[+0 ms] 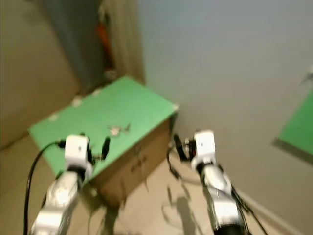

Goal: Hang keys on a hook

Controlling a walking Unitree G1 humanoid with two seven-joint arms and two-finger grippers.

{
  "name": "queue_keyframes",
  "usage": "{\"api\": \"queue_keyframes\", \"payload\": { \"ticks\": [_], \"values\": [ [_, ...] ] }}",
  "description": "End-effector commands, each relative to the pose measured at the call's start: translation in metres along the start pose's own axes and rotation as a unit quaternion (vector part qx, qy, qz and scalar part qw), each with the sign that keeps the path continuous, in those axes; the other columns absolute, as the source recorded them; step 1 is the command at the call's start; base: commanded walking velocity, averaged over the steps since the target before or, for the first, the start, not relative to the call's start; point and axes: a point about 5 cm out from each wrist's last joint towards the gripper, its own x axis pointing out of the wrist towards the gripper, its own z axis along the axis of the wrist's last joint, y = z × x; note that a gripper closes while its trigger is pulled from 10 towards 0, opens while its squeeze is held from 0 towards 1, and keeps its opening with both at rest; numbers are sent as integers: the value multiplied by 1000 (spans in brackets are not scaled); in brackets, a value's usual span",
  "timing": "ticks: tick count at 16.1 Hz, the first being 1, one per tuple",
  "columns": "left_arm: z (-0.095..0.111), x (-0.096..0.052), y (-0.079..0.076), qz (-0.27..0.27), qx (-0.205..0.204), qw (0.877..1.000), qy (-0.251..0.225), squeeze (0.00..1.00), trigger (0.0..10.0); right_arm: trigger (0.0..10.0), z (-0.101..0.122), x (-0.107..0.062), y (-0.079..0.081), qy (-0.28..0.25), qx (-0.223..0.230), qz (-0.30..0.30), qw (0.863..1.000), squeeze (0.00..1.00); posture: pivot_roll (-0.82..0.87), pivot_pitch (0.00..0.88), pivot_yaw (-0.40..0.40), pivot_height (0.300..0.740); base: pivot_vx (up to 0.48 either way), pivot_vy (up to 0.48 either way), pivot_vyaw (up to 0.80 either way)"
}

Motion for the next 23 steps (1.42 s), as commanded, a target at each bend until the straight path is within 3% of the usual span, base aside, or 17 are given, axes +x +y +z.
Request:
{"api": "queue_keyframes", "payload": {
  "ticks": [1, 4, 12, 15, 18, 23],
  "values": [
    [1, -3, 6, 14, 3, 1000, 1, 0, 10000, 10000, -2, 2, 4, 10, 3, 13, 1000, 0, -131, 32, 60, 740, 0, 0, 688],
    [3, -6, 2, 15, 19, 1000, -12, 0, 10000, 10000, -6, -1, 6, 19, 3, 29, 999, 0, -123, 30, 48, 740, 0, 0, 681],
    [6, -11, -6, 25, -1, 999, -21, 0, 10000, 10000, -5, 5, 8, 22, -1, 50, 999, 0, -100, 31, 35, 740, 458, 0, 672],
    [7, -5, -7, 21, 25, 999, -6, 0, 10000, 10000, -8, 5, 10, 32, 5, 46, 998, 0, -95, 50, 35, 740, 320, 0, 440],
    [11, -3, 1, 31, 18, 999, -5, 0, 10000, 10000, -10, 3, 13, 33, -4, 54, 998, 0, -92, 86, 46, 740, 0, 0, 0],
    [16, -17, 14, 36, 29, 999, -2, 0, 10000, 10000, -13, 14, 21, 41, 4, 56, 998, 0, -22, 119, 56, 740, 0, 0, 0]
  ]
}}
